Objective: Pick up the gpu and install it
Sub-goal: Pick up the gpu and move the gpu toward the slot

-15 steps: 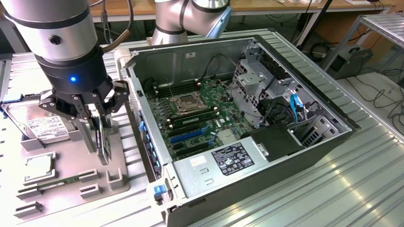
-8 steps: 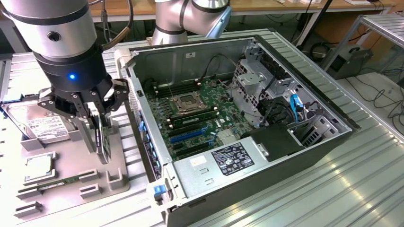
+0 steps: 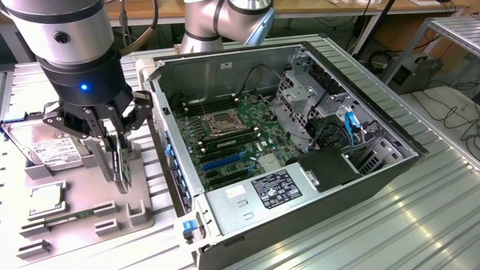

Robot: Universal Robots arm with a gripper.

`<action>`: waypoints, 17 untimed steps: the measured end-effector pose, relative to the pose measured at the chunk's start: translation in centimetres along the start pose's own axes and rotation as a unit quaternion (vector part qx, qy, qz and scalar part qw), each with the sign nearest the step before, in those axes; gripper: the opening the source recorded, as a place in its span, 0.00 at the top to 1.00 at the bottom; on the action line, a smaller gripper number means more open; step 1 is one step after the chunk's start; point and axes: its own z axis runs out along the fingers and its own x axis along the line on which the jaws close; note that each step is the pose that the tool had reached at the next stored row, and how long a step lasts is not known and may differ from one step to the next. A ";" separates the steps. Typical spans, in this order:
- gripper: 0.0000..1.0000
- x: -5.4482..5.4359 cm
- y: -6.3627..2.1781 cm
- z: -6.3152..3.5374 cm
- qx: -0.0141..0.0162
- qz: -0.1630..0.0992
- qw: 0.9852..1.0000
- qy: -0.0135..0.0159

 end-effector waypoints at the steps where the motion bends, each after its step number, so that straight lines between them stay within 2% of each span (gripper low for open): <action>1: 0.74 0.0 0.00 -0.05 0.000 0.000 1.000 0.000; 17: 0.74 0.0 0.04 -1.03 0.000 0.000 1.000 0.000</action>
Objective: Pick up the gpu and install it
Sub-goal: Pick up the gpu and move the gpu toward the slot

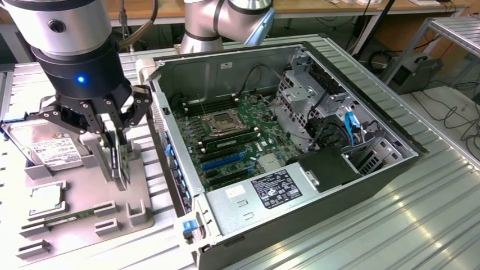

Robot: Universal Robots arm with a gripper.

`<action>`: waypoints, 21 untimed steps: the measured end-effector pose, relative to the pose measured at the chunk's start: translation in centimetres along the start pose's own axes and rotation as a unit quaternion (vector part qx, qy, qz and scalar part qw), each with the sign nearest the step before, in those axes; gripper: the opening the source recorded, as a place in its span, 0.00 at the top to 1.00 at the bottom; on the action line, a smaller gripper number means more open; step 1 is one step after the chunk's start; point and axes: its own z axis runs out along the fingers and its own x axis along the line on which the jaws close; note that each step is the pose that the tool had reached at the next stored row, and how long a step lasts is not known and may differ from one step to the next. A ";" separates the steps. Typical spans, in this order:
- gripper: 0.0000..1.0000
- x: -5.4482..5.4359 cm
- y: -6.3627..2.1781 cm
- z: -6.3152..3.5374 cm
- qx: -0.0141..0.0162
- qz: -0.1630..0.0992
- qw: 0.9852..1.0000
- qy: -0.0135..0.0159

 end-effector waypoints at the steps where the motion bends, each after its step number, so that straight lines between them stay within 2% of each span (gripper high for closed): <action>1: 0.74 0.0 0.00 -0.07 0.000 0.000 1.000 0.000; 21: 0.74 0.0 0.06 -1.34 0.000 0.000 1.000 0.000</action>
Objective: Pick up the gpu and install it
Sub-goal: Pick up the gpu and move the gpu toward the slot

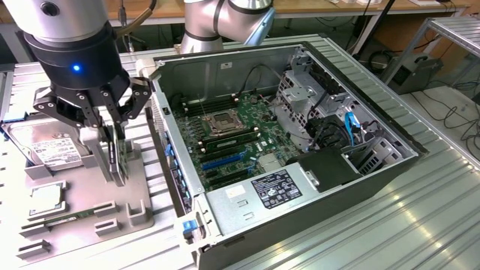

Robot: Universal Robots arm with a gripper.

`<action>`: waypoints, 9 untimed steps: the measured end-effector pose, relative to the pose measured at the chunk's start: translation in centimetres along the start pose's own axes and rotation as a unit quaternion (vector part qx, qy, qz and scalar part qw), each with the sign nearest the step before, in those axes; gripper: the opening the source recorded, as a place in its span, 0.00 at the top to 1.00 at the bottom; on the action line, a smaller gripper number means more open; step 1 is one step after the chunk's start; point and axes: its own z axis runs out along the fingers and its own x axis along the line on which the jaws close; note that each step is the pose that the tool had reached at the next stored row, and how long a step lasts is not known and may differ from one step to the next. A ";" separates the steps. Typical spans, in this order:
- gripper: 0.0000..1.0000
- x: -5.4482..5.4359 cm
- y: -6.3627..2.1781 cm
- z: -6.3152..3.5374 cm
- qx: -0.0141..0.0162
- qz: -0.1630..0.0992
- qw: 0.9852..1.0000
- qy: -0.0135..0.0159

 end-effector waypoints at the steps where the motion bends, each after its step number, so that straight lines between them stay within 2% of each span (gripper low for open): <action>1: 0.74 0.0 0.00 -0.05 0.000 0.000 1.000 0.000; 9: 0.74 0.0 0.02 -0.51 0.000 0.000 1.000 0.000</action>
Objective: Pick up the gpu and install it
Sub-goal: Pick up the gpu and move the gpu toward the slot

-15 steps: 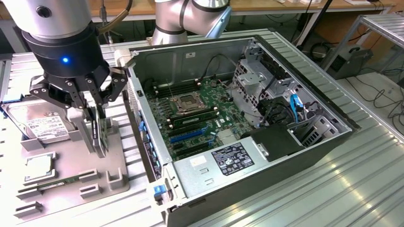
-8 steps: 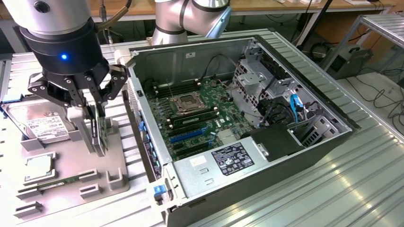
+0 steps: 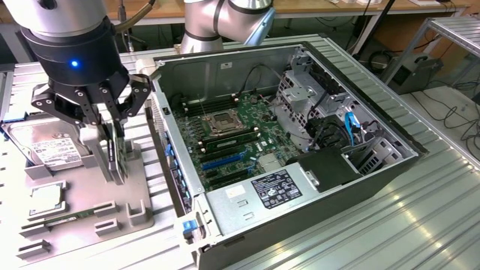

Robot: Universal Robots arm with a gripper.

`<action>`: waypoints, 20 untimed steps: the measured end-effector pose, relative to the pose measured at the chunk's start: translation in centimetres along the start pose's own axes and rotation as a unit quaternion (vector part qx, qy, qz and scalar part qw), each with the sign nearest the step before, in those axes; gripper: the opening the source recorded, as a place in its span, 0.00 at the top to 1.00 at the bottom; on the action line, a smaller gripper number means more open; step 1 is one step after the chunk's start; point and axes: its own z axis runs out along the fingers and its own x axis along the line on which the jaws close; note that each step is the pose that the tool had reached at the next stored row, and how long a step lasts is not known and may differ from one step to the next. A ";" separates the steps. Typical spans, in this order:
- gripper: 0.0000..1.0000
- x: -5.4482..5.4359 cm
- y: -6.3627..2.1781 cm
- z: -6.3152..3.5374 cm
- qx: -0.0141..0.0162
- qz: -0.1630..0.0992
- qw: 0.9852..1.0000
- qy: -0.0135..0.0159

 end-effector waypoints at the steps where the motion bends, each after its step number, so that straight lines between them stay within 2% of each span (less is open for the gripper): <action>1: 0.74 0.0 0.00 -0.06 0.000 0.000 1.000 0.000; 20: 0.74 0.0 0.05 -1.23 0.000 0.000 1.000 0.000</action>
